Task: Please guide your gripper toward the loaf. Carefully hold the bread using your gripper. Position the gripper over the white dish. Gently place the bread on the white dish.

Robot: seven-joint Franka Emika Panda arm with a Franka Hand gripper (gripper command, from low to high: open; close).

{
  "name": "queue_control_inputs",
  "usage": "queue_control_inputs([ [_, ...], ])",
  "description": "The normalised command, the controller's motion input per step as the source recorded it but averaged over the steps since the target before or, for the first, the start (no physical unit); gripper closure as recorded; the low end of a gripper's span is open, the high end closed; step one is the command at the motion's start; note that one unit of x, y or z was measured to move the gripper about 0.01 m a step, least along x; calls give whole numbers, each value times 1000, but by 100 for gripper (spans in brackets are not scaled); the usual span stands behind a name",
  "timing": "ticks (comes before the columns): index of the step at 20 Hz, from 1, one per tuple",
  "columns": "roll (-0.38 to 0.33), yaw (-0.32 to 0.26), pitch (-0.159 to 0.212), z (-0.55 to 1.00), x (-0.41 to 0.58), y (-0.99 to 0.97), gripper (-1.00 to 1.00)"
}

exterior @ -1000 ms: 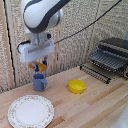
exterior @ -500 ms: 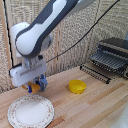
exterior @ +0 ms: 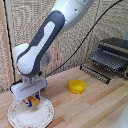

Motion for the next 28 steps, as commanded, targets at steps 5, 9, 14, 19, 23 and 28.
queue_control_inputs([
  [5, 0, -114, -8, -231, 73, 129, 100],
  [9, 0, -93, -1, -18, 0, 101, 100],
  [14, 0, -69, -15, 5, 0, 65, -100],
  [19, 0, -21, -7, 63, 0, 11, -100],
  [23, -4, -16, 12, 145, 56, 13, -100],
  [28, 50, -67, 7, 439, 228, -127, -100],
])
